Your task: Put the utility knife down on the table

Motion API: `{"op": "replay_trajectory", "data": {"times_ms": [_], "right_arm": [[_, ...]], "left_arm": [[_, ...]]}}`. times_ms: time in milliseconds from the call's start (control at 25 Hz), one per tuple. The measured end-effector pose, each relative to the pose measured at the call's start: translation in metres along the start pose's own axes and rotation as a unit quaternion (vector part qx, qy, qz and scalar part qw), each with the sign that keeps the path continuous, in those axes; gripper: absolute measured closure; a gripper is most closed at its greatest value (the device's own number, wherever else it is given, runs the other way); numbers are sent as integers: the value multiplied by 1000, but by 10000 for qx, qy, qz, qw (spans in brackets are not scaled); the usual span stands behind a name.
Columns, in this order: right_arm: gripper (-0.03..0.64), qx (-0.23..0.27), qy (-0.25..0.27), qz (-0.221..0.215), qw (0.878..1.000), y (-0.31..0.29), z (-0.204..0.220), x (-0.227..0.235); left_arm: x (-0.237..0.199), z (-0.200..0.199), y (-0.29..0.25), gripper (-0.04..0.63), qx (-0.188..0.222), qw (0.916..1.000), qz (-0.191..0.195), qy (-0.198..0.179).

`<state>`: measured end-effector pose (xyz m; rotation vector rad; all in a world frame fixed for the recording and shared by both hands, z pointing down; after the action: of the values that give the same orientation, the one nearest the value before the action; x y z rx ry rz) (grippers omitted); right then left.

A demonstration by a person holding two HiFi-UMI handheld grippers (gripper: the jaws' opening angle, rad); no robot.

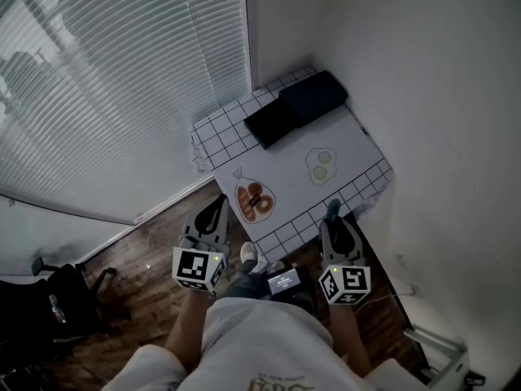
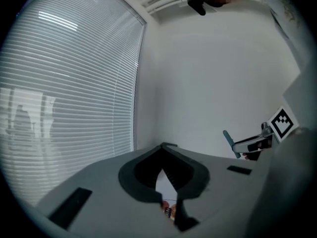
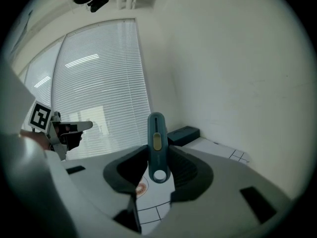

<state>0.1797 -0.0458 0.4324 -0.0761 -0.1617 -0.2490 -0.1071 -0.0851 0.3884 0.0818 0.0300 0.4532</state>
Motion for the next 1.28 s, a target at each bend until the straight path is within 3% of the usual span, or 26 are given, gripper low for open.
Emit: {"op": "replay_trajectory", "data": {"times_ms": [600, 1280], "right_arm": [[479, -755, 52, 161, 9970, -39, 51, -4], [479, -1416, 41, 179, 9897, -55, 108, 7]], "left_arm": [[-28, 62, -36, 588, -561, 9978, 292, 171], [-28, 130, -48, 588, -1148, 9916, 525, 288]]}}
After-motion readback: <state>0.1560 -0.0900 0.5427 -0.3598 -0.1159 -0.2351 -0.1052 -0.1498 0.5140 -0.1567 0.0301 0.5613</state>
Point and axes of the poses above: the fingertips, and each gripper's own axes: y backward along the fingers, x to its right, z out of its underside, the point moved 6 cm from there along y, backward along the fingers, and after that the axes turned 14 degrees about x, right-handed, at the moved point
